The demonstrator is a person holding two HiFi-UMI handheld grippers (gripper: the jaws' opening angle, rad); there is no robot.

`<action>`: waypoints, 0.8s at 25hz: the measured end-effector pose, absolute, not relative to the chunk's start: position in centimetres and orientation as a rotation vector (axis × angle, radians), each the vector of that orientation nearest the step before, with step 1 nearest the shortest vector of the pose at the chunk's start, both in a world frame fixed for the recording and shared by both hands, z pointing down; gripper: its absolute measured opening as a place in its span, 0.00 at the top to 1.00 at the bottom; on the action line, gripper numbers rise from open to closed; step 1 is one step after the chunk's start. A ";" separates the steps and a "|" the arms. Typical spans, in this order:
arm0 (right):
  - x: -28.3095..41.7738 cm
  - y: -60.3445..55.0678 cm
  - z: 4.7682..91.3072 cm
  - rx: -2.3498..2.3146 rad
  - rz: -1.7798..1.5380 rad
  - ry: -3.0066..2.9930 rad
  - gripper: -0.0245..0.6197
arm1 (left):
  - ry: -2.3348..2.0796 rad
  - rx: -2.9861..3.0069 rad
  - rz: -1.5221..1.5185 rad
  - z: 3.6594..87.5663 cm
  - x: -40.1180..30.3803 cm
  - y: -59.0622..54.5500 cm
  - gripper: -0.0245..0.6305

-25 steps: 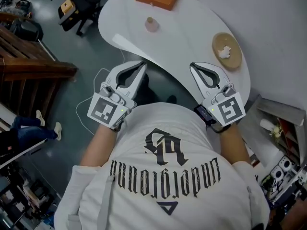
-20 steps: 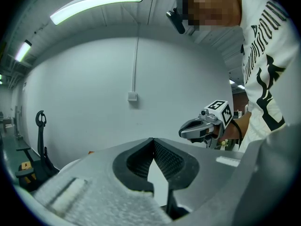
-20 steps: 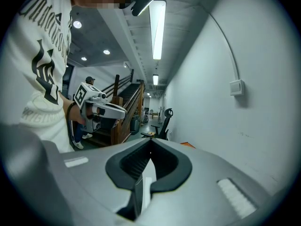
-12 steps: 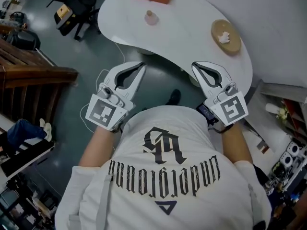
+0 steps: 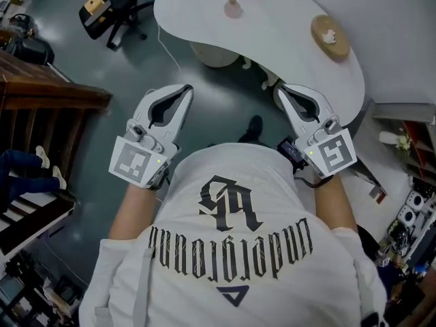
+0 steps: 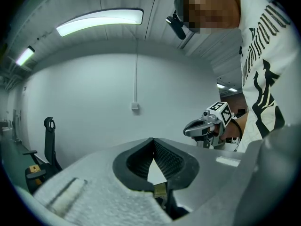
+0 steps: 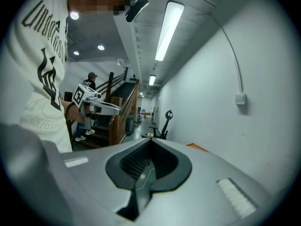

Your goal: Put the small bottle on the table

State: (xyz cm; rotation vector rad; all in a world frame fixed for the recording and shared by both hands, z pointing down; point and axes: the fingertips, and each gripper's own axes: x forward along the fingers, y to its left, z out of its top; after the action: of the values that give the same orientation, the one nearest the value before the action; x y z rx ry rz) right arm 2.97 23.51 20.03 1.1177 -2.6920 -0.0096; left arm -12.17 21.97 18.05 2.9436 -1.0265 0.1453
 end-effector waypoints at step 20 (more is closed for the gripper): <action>-6.4 36.0 21.6 1.135 0.029 -2.655 0.96 | -0.996 2.878 0.086 19.8 -21.7 33.4 0.95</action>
State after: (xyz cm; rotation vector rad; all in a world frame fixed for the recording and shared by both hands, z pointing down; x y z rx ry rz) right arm -6.40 35.99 21.57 1.1346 -2.6554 0.0288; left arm -21.68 33.43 19.83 2.8781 -0.9956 0.0856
